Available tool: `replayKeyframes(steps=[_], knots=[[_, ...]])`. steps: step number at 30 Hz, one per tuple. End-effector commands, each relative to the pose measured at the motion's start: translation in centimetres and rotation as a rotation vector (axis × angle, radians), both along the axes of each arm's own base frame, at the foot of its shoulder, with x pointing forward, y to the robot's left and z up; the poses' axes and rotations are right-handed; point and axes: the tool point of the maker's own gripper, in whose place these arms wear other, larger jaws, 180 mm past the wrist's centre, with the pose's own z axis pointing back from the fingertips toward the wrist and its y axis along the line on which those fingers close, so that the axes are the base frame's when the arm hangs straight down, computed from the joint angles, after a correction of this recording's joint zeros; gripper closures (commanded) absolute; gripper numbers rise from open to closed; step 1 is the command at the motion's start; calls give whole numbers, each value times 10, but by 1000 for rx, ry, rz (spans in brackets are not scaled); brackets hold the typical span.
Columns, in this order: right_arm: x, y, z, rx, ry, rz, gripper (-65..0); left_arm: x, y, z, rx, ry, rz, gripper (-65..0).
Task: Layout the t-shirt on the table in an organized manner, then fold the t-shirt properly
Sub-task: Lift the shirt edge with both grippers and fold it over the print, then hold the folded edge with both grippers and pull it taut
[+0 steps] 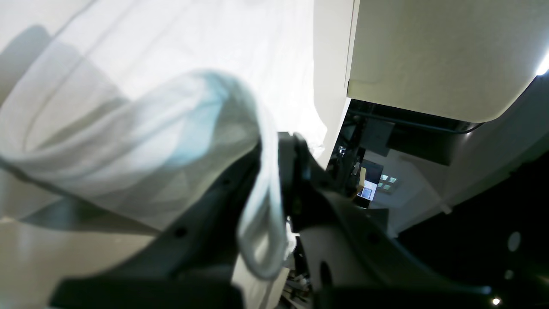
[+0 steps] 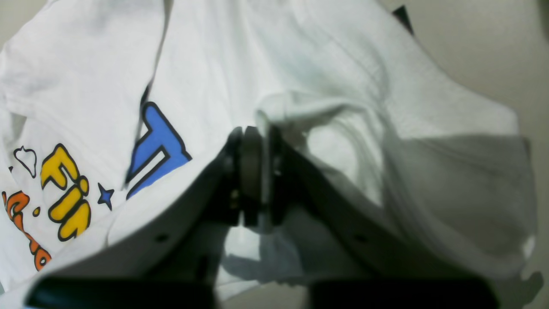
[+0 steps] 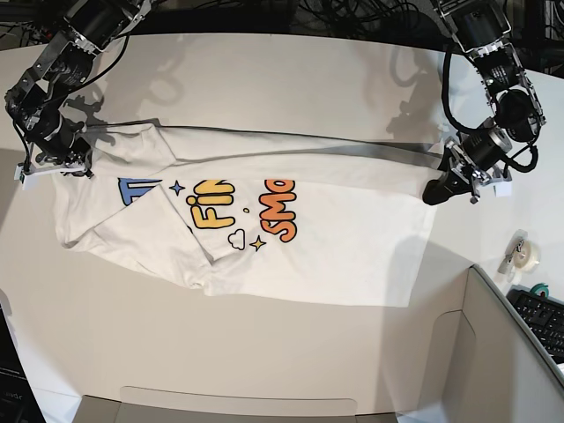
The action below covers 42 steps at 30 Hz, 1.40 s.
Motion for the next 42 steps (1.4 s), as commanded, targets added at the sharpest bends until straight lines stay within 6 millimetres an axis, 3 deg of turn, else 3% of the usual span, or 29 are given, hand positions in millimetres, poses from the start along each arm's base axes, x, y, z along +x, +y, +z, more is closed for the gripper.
replayKeyframes(steps=[1,5,11,17,28,34,42], knots=[[11,-7,17,-28,-54,-2,-123,7,6,18,-12,-49,-1,0],[11,-7,17,-29,-56,-2,-227,6,8,18,-9,-48,2,-52],[11,-7,19,-31,-59,0,-292,5,13,19,4,-44,4,-161],[11,-8,21,-35,-63,0,-299,5,14,20,7,-44,4,-185],[22,-18,61,-124,-152,-1,-299,5,22,23,35,-44,2,-185],[23,-25,70,-137,-172,-7,-299,4,21,23,33,-43,-4,-185],[-31,-44,80,29,-313,-124,-301,-2,21,17,34,-24,-5,-185]])
